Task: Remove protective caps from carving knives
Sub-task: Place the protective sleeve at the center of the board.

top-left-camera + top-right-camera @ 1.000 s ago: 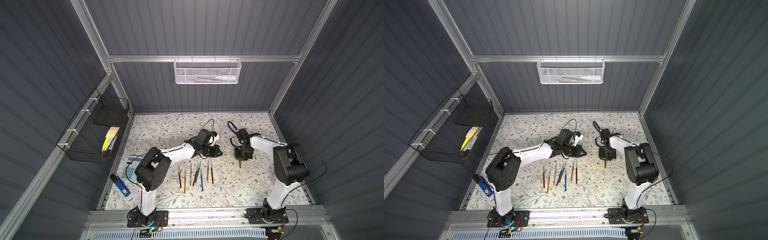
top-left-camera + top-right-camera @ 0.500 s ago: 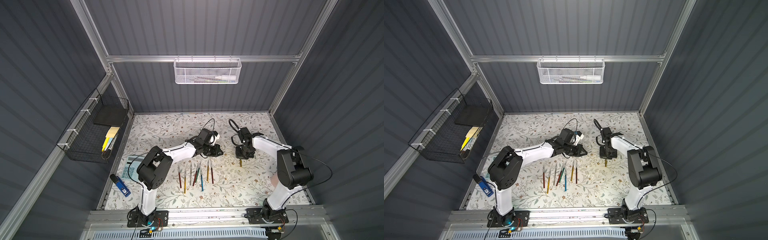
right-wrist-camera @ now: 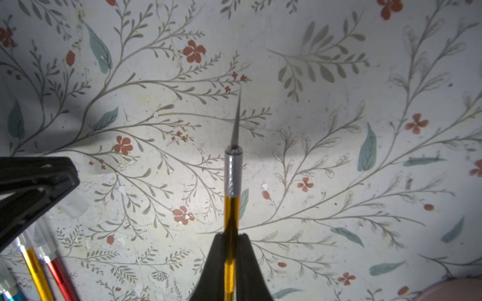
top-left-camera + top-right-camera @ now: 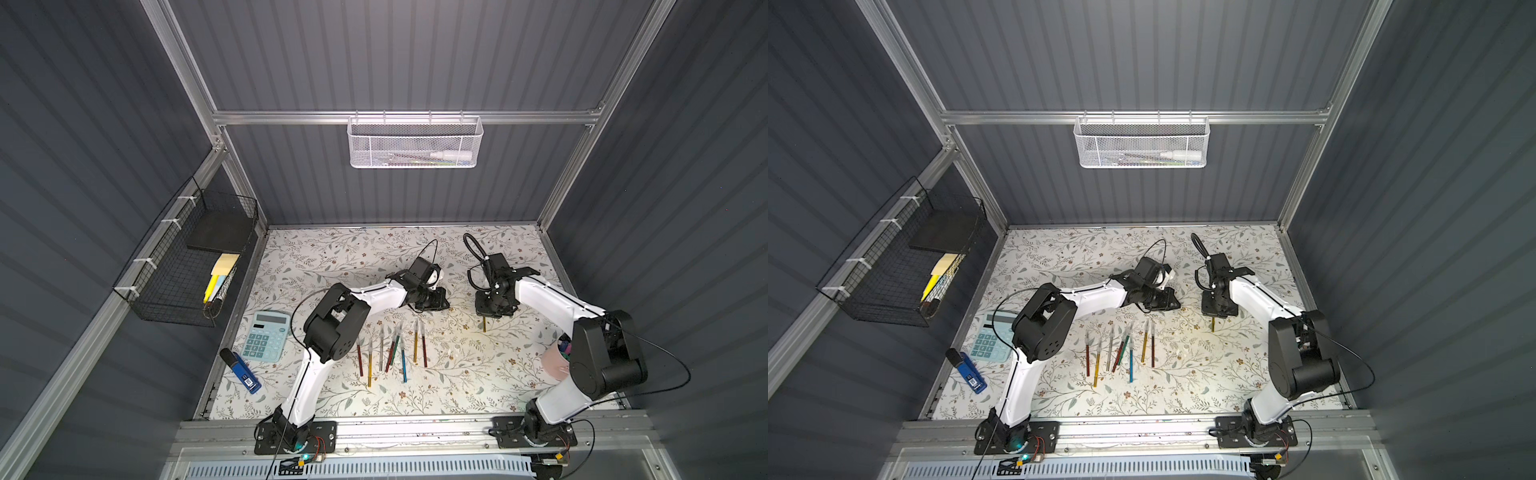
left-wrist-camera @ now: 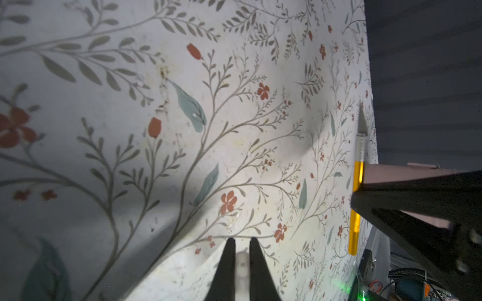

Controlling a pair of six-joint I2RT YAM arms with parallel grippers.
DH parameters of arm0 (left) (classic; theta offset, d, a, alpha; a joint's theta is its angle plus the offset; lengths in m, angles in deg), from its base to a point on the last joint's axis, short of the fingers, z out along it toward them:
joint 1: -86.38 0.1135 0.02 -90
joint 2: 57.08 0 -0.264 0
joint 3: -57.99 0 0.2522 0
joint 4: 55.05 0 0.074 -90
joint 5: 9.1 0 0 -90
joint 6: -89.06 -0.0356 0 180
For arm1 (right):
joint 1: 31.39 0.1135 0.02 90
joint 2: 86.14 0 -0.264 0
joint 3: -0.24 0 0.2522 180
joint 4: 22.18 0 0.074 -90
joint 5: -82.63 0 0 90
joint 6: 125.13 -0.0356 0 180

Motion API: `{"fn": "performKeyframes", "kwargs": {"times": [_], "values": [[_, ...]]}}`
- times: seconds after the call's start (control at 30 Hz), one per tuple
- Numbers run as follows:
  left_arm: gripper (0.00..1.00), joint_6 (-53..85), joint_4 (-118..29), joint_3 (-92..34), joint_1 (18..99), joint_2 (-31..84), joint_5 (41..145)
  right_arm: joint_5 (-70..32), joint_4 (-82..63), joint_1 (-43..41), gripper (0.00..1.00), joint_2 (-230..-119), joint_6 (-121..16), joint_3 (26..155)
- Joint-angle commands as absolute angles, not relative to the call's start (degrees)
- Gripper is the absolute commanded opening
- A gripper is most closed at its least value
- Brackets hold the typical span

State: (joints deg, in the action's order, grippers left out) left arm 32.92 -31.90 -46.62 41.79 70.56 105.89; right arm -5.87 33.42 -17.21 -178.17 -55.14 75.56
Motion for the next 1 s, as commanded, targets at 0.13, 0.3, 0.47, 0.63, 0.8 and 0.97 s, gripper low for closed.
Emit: {"fn": "performKeyframes", "kwargs": {"times": [0.13,0.3,0.47,0.63,0.8,0.97], "values": [[0.1,33.5,-23.3,-51.8,41.5,74.1,102.2,-6.6,34.1,-17.4,0.09,-178.0,-55.8,74.2],[0.17,33.7,-22.8,-52.3,41.5,74.7,101.8,-6.6,33.9,-17.4,0.09,-178.2,-55.6,74.2],[0.28,33.3,-21.7,-53.0,41.5,74.8,101.0,-6.6,33.7,-17.4,0.09,-178.3,-55.6,74.1],[0.42,32.0,-20.2,-53.5,41.6,73.0,100.2,-6.8,33.8,-17.4,0.09,-178.3,-55.5,74.4],[0.48,29.3,-16.0,-53.9,41.6,69.6,94.8,-7.7,33.6,-17.4,0.09,-178.3,-55.5,74.4],[0.48,26.6,-15.0,-49.4,42.7,63.1,92.9,-8.9,32.7,-17.4,0.09,-178.1,-55.4,74.0]]}}
